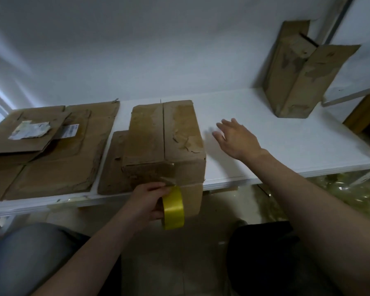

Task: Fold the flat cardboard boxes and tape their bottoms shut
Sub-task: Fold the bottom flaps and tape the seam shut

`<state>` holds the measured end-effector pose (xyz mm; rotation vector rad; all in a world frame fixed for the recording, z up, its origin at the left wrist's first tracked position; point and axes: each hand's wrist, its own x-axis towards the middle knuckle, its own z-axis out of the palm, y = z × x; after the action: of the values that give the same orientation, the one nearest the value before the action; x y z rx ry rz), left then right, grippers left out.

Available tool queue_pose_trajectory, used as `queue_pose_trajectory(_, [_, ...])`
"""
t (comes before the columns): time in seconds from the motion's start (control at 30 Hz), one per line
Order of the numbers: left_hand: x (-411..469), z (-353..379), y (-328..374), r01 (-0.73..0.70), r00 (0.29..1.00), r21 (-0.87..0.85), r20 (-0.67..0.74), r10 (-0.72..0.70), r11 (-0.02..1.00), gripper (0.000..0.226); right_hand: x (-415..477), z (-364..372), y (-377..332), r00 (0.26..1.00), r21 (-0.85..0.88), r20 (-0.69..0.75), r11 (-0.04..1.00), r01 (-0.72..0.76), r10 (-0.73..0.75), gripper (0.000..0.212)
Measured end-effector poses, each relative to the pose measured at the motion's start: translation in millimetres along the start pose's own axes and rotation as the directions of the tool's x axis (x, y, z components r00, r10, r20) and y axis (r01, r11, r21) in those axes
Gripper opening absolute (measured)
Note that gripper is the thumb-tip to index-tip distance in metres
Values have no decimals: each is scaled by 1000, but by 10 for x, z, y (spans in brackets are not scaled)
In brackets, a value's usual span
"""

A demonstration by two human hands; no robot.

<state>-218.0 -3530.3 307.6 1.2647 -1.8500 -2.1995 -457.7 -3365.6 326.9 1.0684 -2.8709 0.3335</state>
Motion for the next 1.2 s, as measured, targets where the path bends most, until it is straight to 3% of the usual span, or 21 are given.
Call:
queue_pose_trajectory(0.13, [-18, 46, 3, 6, 999, 7, -40, -5, 1000, 27, 53, 226, 555, 975, -29, 145, 985, -168, 170, 52])
queue_pose_trajectory(0.37, [-45, 157, 91, 19, 996, 46, -92, -14, 999, 28, 281, 469, 949, 954, -7, 232, 981, -195, 191, 59])
queue_pose_trajectory(0.5, [-57, 190, 104, 35, 993, 62, -114, -28, 997, 27, 204, 404, 900, 983, 89, 66, 980, -177, 172, 38])
queue_pose_trajectory(0.6, [-62, 162, 73, 37, 993, 80, -112, -28, 996, 25, 84, 371, 882, 987, 32, -44, 988, -153, 154, 39])
queue_pose_trajectory(0.77, [-56, 142, 8, 25, 991, 41, -133, -19, 999, 24, -147, 384, 781, 995, 27, -46, 995, -93, 94, 24])
queue_pose_trajectory(0.83, [-28, 136, -29, 13, 989, 14, -146, -11, 1000, 16, -199, 368, 698, 994, 126, -51, 988, -92, 99, 21])
queue_pose_trajectory(0.93, [-16, 139, -77, -28, 989, -7, -147, 26, 1000, 9, -260, 208, 438, 980, 434, -93, 893, -121, 178, 22])
queue_pose_trajectory(1.03, [-13, 139, -117, -67, 989, -28, -135, 62, 997, 12, -392, -92, 18, 980, 641, -156, 768, 7, 122, 13])
queue_pose_trajectory(1.2, [8, 83, -183, -81, 991, -41, -108, 77, 996, 12, -689, -408, -709, 913, 570, -266, 713, 409, -310, 15])
